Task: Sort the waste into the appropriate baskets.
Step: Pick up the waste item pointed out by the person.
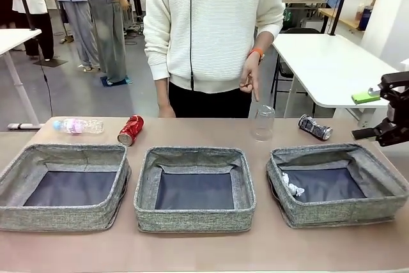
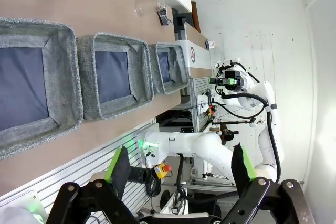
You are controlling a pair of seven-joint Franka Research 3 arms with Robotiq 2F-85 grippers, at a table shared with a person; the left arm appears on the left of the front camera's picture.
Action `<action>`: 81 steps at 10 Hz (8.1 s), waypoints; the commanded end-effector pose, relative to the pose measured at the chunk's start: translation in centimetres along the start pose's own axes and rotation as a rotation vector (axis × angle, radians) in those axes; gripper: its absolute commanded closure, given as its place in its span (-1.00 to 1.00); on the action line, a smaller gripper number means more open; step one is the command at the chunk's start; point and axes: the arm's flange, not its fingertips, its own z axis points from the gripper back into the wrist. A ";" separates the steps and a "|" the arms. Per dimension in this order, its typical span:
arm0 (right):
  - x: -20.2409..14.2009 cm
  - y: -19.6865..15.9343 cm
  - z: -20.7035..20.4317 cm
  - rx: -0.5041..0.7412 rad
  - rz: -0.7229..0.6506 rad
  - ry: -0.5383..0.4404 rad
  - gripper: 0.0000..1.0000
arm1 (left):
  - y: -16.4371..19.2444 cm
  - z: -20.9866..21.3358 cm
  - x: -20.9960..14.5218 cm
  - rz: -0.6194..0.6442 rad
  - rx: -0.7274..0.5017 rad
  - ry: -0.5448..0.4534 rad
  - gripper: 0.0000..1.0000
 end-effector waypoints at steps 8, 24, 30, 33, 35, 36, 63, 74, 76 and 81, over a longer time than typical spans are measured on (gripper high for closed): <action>16.1 1.2 -8.6 -0.446 0.615 0.106 -1.00 | -0.2 0.0 0.0 -0.021 -0.020 -0.001 -1.00; 32.2 -17.1 -16.0 -0.131 1.413 0.332 -1.00 | -0.2 0.0 0.0 -0.021 -0.020 -0.001 -1.00; 33.2 -19.3 -21.5 -0.108 1.396 0.135 -1.00 | -0.2 0.0 0.0 -0.021 -0.020 -0.001 -1.00; 33.2 -19.4 -23.1 -0.071 1.379 0.069 -1.00 | -0.2 0.0 0.0 -0.021 -0.020 -0.001 -1.00; 33.3 -19.6 -23.9 -0.003 1.323 0.067 -1.00 | -0.2 0.0 0.0 -0.021 -0.020 -0.001 -1.00; 33.3 -19.5 -24.1 -0.010 1.322 0.055 -1.00 | -0.2 0.0 0.0 -0.021 -0.020 -0.001 -1.00; 19.6 5.5 -10.6 -0.045 0.889 0.362 0.67 | -0.2 0.0 0.0 -0.021 -0.020 -0.001 -1.00; 2.4 30.0 -36.6 -0.846 0.707 0.535 0.67 | -0.2 0.0 0.0 -0.021 -0.020 -0.001 -1.00; 1.6 29.4 -36.0 -0.752 0.691 0.630 0.67 | -0.2 0.0 0.0 -0.021 -0.020 -0.001 -1.00; -1.7 37.8 -35.9 -1.094 0.203 -0.120 0.67 | -0.2 0.0 0.0 -0.021 -0.020 -0.001 -1.00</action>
